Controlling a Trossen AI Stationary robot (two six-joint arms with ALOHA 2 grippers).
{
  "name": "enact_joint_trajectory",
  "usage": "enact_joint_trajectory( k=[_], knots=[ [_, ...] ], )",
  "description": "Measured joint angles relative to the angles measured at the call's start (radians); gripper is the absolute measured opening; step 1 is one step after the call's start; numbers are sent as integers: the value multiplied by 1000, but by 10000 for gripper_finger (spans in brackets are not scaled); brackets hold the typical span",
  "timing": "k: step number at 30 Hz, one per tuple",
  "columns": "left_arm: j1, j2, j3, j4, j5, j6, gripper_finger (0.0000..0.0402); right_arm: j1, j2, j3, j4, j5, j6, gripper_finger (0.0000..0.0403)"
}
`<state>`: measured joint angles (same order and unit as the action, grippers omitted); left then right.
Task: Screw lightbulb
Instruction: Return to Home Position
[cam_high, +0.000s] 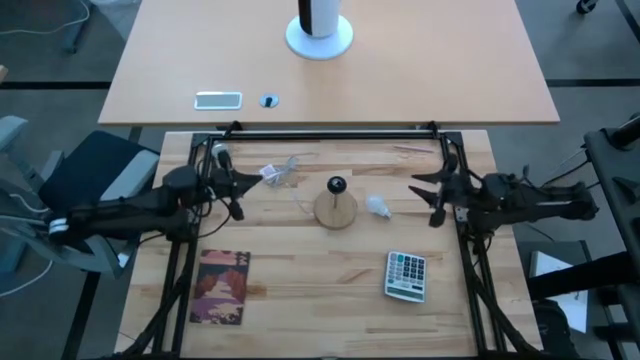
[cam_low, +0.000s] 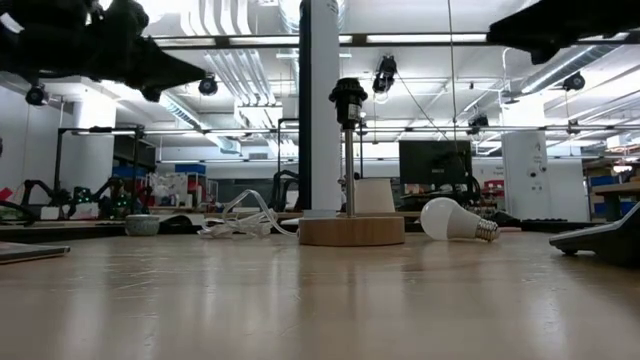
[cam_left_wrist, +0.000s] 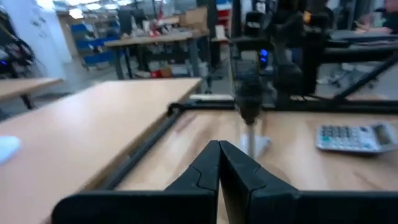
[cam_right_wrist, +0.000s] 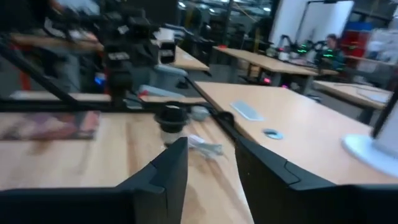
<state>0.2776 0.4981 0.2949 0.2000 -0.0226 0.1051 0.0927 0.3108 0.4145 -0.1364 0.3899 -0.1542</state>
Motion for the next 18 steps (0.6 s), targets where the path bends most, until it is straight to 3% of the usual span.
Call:
enact_joint_trajectory(
  k=[4, 11, 18],
  knots=[
    [-39, -84, -16, -71, -37, -46, 0, 1, -118, -47, -12, -87, 25, 118],
    [-206, -180, -43, -181, -195, -18, 0, 1, -304, -142, -10, -102, 26, 100],
    [-312, -281, -94, -257, -276, 19, 0, 1, -295, -177, -29, -102, 23, 86]
  ],
)
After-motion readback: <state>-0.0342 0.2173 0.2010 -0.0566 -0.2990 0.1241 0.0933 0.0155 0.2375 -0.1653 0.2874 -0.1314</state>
